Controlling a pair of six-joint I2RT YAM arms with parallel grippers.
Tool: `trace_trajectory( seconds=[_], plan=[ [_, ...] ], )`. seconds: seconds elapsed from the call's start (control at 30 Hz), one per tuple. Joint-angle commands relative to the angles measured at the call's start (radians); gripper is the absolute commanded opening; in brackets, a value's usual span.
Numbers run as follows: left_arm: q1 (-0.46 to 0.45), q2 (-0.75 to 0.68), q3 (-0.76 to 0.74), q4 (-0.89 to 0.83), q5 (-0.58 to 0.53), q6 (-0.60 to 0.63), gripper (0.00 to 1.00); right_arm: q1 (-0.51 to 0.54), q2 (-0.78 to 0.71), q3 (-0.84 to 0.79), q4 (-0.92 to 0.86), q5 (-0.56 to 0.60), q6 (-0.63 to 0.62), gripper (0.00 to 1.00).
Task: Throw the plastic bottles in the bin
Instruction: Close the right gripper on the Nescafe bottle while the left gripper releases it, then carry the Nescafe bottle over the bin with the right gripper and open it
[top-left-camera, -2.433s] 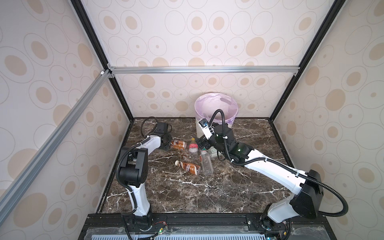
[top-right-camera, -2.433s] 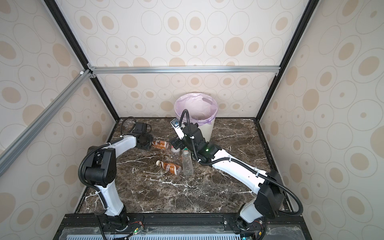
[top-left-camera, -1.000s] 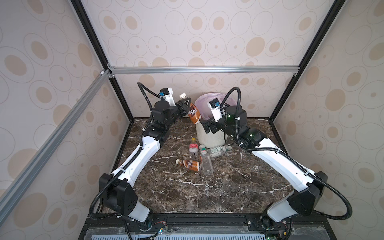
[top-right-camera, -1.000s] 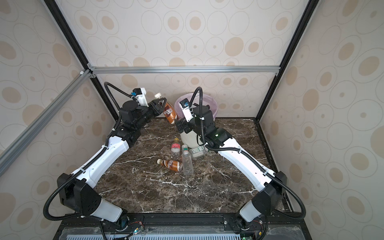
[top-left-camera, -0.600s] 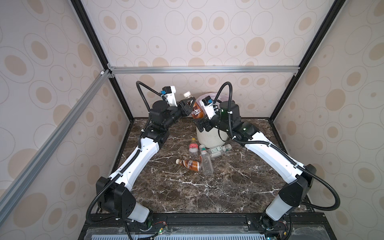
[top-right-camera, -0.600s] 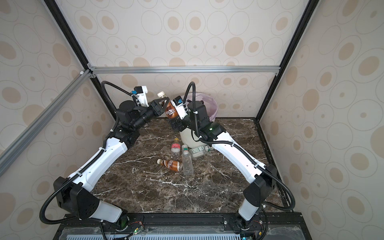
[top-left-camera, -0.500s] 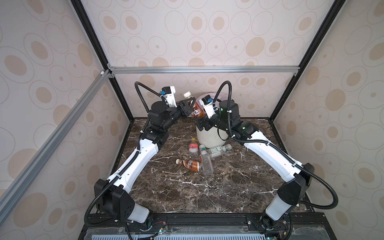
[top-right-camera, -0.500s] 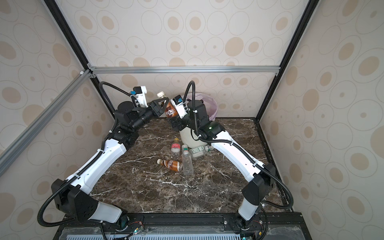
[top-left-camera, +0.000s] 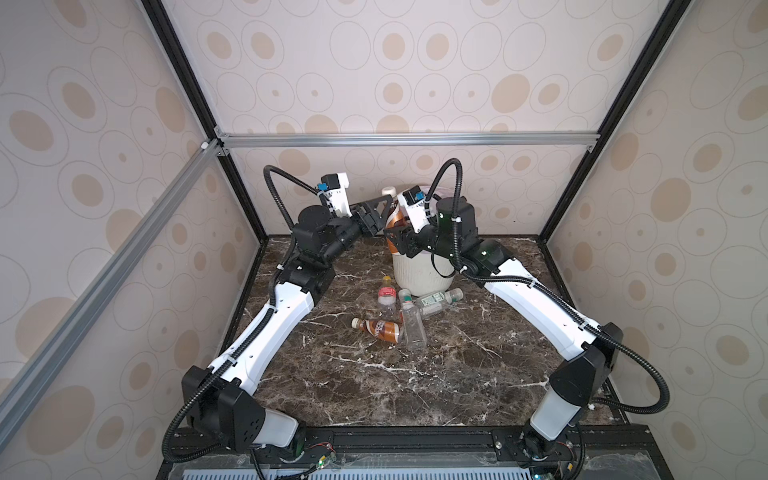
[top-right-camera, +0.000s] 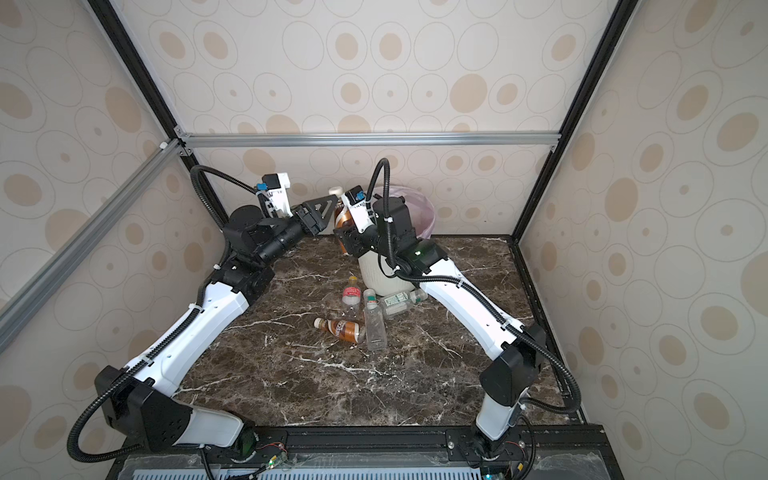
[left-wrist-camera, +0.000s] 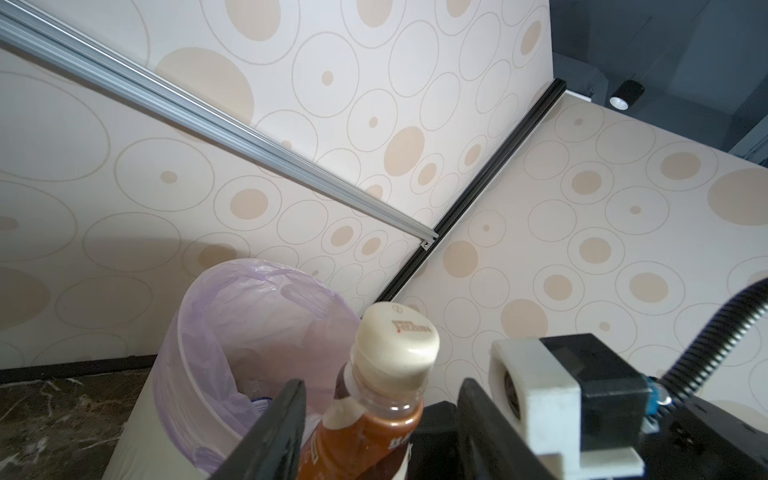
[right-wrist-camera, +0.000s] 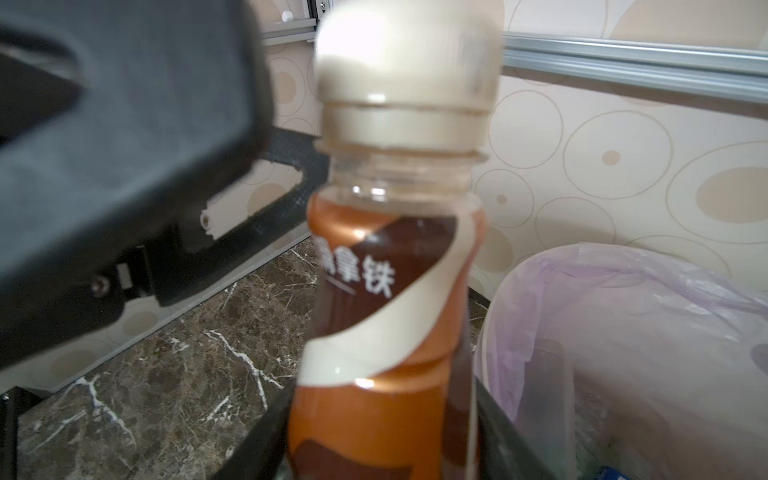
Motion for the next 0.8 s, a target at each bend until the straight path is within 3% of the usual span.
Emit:
trace_trajectory(
  seconds=[0.0, 0.1, 0.2, 0.23, 0.53, 0.77],
  plan=[
    [0.005, -0.026, -0.012, 0.001, -0.018, 0.005, 0.62, -0.016, -0.013, -0.019, 0.018, 0.009, 0.028, 0.43],
    [0.018, -0.03, -0.025, -0.005, -0.026, -0.009, 0.73, -0.02, -0.014, -0.03, 0.021, 0.029, 0.033, 0.44],
    [0.039, -0.043, -0.023, -0.039, -0.044, -0.001, 0.96, -0.028, -0.023, -0.045, 0.034, 0.042, 0.038, 0.44],
    [0.047, -0.048, -0.022, -0.049, -0.048, 0.006, 0.99, -0.033, -0.026, -0.048, 0.036, 0.046, 0.04, 0.43],
    [0.059, -0.081, -0.003, -0.097, -0.12, 0.097, 0.99, -0.064, -0.079, -0.025, 0.048, 0.157, 0.01, 0.43],
    [0.056, -0.096, -0.016, -0.072, -0.147, 0.196, 0.99, -0.07, -0.257, -0.09, 0.262, 0.376, -0.1, 0.42]
  ],
)
